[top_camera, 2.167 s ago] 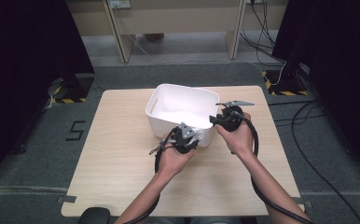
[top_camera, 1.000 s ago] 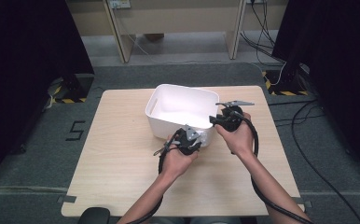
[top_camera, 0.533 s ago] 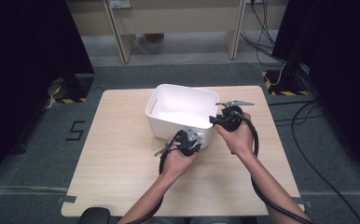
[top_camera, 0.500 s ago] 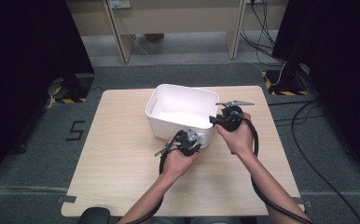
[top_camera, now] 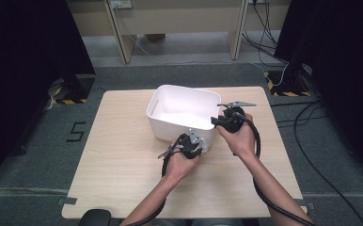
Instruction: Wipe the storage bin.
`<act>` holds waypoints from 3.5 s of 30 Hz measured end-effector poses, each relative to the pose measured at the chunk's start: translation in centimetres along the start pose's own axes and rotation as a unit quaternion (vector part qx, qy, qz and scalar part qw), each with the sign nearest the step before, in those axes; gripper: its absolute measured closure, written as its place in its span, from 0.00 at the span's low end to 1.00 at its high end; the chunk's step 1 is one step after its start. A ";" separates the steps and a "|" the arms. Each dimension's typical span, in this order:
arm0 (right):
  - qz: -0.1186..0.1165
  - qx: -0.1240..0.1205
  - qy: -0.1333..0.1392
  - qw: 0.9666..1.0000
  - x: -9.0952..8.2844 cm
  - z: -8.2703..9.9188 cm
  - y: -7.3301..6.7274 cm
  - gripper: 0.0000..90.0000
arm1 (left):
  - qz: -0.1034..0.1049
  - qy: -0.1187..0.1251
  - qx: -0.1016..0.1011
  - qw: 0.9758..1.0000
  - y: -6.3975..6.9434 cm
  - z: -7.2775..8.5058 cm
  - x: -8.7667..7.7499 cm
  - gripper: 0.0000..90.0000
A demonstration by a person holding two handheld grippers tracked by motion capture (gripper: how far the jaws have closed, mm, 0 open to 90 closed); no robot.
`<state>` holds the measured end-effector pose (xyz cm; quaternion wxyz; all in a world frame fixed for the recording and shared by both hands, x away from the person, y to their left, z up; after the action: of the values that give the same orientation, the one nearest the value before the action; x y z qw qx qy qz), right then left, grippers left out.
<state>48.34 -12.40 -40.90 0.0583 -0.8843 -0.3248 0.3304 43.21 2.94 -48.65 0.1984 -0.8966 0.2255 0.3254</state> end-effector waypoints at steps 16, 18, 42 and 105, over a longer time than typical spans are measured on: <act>0.001 -0.003 0.000 1.000 0.0 0.0 -0.1 0.72 | -0.002 -0.023 0.003 1.000 0.7 0.9 1.6 0.81; 0.001 -0.003 0.000 1.000 0.0 0.0 -0.1 0.72 | -0.001 -0.025 0.005 1.000 0.8 0.9 1.7 0.81; 0.002 -0.002 0.001 1.000 0.0 0.0 -0.1 0.72 | 0.008 -0.007 0.012 1.000 1.6 -0.2 0.9 0.81; -0.001 0.011 -0.002 1.000 0.1 -0.1 0.1 0.69 | 0.009 0.061 0.026 0.998 0.1 -2.3 -5.4 0.81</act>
<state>48.52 -12.38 -40.90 0.0680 -0.8826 -0.3223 0.3353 40.62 3.19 -43.40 0.2049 -0.9072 0.2533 0.2661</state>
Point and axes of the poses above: each handheld gripper's, and its own axes: x roughly forward along the jaws, z roughly out of its underside, y roughly to its right, the point moved 3 cm from there along x, roughly forward along the jaws, and after that the axes turned 12 degrees about -z, right-handed, at the moved point
